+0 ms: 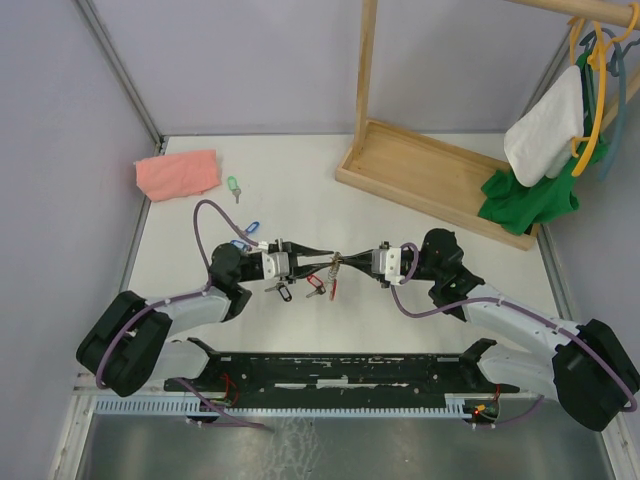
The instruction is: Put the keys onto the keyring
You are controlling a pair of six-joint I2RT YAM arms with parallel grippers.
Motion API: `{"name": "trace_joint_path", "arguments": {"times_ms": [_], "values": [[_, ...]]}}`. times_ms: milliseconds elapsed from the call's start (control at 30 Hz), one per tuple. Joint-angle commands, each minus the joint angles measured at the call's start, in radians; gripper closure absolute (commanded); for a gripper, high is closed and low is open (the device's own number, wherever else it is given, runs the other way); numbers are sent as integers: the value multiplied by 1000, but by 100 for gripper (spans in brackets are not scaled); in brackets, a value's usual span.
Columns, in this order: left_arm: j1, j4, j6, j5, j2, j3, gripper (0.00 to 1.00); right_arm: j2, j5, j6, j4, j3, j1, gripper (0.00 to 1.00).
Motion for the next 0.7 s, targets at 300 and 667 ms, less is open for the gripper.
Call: {"name": "trace_joint_path", "arguments": {"times_ms": [300, 667], "values": [[-3, -139, 85, 74, 13, 69, 73, -11, -64, 10, 30, 63, -4, 99], [-3, -254, 137, 98, -39, 78, 97, -27, -48, -79, -154, 97, -5, 99]]}}
